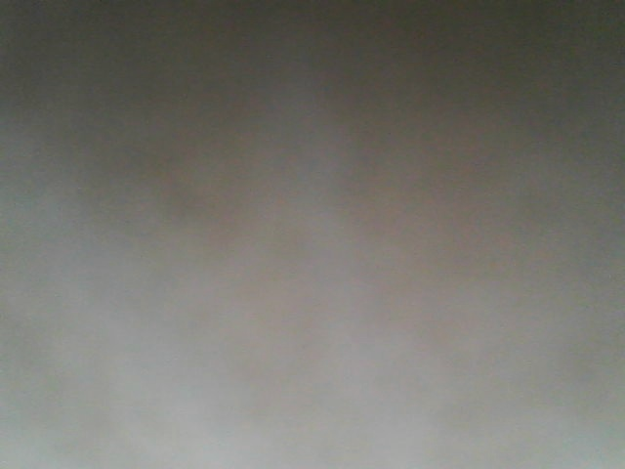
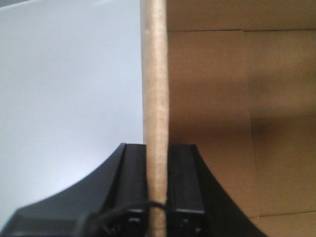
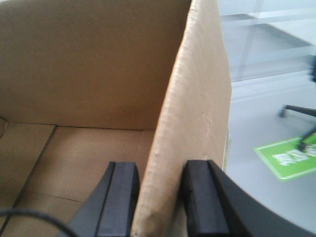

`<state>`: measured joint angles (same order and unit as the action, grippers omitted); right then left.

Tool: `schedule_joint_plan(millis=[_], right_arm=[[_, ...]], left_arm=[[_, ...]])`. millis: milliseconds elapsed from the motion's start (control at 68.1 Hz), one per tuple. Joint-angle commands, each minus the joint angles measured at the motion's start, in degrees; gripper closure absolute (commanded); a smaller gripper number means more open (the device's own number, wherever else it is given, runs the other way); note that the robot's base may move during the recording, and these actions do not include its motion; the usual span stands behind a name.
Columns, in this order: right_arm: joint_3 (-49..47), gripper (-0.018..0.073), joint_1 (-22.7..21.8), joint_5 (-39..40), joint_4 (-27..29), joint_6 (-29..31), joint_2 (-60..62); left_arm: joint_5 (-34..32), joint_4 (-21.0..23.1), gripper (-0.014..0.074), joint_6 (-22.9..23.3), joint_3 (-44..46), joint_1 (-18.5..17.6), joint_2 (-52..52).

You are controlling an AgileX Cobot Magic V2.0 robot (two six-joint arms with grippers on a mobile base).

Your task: Grab box from left shelf to table start

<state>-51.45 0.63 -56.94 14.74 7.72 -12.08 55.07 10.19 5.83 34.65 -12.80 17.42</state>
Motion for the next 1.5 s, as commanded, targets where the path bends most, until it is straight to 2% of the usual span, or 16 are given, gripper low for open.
schedule_joint_plan(millis=[0, 1483], right_arm=[[-2.1, 0.0503, -0.2, 9.9, -0.8, 0.0, -0.8], [-2.1, 0.0503, -0.2, 10.0, -0.8, 0.0, -0.8]], left_arm=[[-3.3, -6.0, 0.0696, -0.6, 1.3, 0.1, 0.7], [-3.3, -6.0, 0.0696, -0.6, 1.3, 0.1, 0.7]])
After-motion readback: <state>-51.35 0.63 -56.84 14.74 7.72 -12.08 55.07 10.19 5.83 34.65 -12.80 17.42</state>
